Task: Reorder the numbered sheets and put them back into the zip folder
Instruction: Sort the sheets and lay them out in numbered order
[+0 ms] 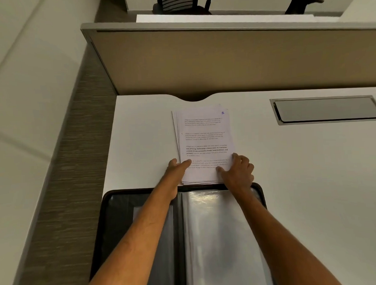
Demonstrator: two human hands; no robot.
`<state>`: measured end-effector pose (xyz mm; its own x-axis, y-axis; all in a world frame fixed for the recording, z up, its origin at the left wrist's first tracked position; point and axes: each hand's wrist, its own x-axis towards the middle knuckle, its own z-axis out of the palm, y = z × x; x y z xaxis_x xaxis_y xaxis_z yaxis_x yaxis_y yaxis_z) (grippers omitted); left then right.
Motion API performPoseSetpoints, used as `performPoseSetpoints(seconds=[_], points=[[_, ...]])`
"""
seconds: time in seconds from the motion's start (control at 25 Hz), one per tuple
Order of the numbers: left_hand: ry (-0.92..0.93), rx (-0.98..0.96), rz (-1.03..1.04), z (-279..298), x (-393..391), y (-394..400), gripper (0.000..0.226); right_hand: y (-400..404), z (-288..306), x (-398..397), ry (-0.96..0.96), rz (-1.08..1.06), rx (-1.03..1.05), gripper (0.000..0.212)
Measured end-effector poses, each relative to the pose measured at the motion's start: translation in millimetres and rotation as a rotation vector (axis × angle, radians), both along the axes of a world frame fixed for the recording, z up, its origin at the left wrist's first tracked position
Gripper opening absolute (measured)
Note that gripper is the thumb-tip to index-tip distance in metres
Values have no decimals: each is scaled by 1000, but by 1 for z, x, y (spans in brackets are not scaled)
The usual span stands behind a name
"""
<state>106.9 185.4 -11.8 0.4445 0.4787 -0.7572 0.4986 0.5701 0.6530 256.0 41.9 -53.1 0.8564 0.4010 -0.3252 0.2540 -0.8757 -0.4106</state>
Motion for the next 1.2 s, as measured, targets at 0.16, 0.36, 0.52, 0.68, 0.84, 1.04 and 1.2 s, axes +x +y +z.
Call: performPoseSetpoints(seconds=[0.16, 0.36, 0.52, 0.68, 0.84, 1.04, 1.2], points=[[-46, -114, 129, -1, 9, 8, 16, 3, 0, 6, 17, -4, -22, 78], [-46, -59, 153, -6, 21, 7, 8, -1, -1, 8, 20, 15, -9, 79], [-38, 79, 202, -10, 29, 5, 8, -3, -3, 7, 13, 20, -2, 79], [-24, 173, 203, -20, 29, 6, 44, -5, -1, 5, 34, 24, 23, 77], [-82, 301, 77, -19, 31, -3, 35, -6, 3, 18, 140, -16, 109, 71], [-174, 228, 105, -1, 5, -5, 34, -26, 26, 24, 513, -263, 502, 73], [-258, 161, 83, 18, -44, -28, 34, -50, 58, 12, 793, -275, 681, 42]])
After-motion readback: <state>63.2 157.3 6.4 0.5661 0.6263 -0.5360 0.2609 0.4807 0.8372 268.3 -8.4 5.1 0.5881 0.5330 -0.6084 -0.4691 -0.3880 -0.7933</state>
